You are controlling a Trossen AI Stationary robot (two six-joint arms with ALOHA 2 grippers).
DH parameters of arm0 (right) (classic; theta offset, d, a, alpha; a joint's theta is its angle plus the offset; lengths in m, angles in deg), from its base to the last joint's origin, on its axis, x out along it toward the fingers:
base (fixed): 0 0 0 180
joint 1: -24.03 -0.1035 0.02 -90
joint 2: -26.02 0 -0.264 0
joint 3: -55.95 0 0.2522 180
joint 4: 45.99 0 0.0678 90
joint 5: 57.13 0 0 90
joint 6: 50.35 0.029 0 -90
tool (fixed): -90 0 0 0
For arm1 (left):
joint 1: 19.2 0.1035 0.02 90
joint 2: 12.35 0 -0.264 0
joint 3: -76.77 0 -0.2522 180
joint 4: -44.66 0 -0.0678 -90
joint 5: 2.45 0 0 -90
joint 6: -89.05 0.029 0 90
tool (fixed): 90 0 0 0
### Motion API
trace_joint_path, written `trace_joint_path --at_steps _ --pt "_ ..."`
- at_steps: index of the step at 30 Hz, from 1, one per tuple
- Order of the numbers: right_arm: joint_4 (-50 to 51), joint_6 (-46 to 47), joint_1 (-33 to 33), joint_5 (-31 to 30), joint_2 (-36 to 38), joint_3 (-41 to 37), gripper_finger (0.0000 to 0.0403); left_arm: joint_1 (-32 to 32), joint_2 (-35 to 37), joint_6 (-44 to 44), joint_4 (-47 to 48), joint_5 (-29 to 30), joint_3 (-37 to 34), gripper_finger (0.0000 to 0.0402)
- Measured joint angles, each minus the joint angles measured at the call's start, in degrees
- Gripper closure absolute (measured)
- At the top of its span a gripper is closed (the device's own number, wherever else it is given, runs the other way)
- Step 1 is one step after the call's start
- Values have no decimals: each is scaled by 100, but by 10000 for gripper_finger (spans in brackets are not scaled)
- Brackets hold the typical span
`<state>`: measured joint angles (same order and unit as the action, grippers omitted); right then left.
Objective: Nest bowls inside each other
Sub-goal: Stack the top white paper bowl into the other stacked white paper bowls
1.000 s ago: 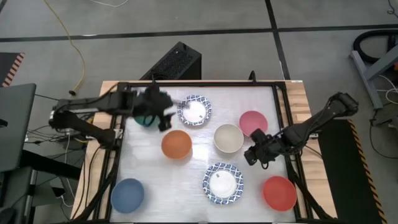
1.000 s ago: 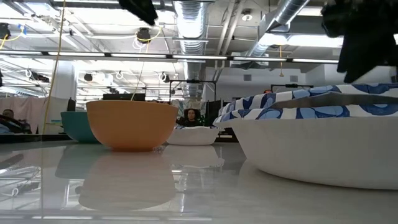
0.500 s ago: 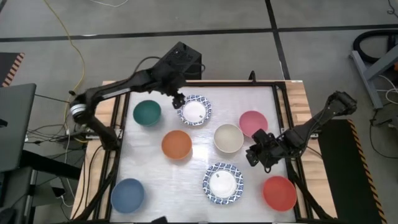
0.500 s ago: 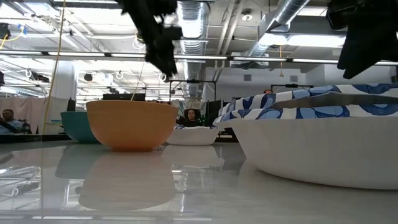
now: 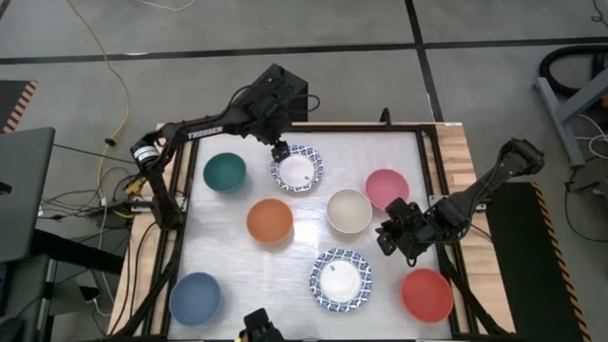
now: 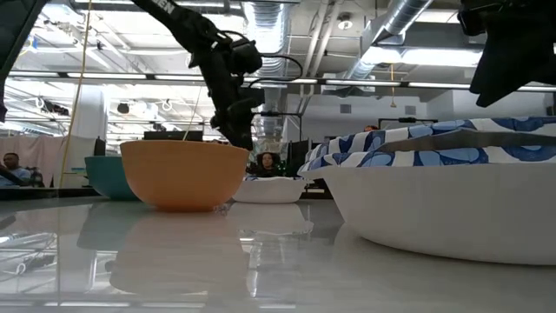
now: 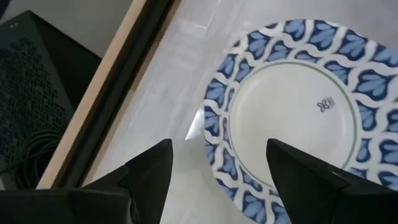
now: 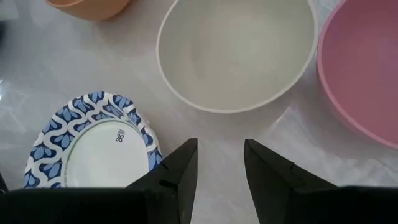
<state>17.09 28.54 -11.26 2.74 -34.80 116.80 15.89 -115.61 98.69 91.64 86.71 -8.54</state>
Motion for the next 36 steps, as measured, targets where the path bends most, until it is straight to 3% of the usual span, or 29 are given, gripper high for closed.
trace_joint_path --at_steps 17,28,36 --pt "-7 -147 0 -9 -1 0 250 85 -566 245 -72 113 -95 153" --pt "-25 -306 0 -6 -1 0 250 273 -564 42 -791 -174 -713 154" --pt "-27 -289 0 -4 -1 0 250 273 -564 30 -965 -169 -874 204"
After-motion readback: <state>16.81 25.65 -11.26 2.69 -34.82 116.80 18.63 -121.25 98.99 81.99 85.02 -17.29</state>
